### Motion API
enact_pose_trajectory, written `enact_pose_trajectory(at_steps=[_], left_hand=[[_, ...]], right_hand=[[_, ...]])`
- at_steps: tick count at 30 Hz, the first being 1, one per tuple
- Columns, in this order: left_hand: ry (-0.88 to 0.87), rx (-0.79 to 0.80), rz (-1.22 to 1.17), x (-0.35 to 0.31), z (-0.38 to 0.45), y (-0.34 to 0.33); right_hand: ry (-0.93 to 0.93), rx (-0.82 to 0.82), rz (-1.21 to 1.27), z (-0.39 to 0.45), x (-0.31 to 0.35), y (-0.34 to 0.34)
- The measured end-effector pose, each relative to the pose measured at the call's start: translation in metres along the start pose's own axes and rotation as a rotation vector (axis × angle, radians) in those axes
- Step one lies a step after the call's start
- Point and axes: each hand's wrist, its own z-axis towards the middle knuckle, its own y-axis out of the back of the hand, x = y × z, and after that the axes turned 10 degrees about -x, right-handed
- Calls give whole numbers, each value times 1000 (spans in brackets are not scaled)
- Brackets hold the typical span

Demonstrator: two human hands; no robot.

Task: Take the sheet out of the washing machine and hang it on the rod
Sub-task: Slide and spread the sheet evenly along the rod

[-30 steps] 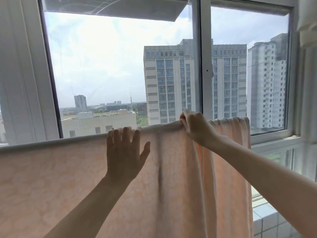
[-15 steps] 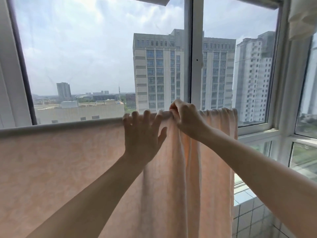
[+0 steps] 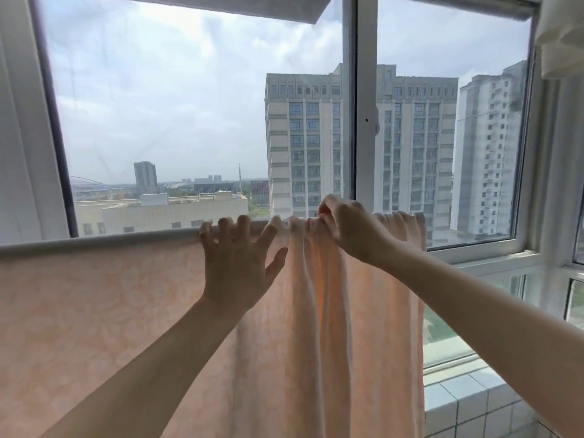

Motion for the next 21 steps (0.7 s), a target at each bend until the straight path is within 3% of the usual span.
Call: enact_pose_trajectory(at_steps=[3,6,12,16,21], left_hand=[[3,2,22,-2,-1,1],[14,25,36,-6,2,1],[20,81,59,-8,5,-1],[17,85,30,-12,9,-1],[2,79,30,-10,8,-1]], right_hand=[[18,98,-66,3,-6,0],[-87,153,-138,6,-23,10],[-300,116,-208,7,-77,33],[-130,68,-59,9,-68,32],[78,129,104,7,-42,12]])
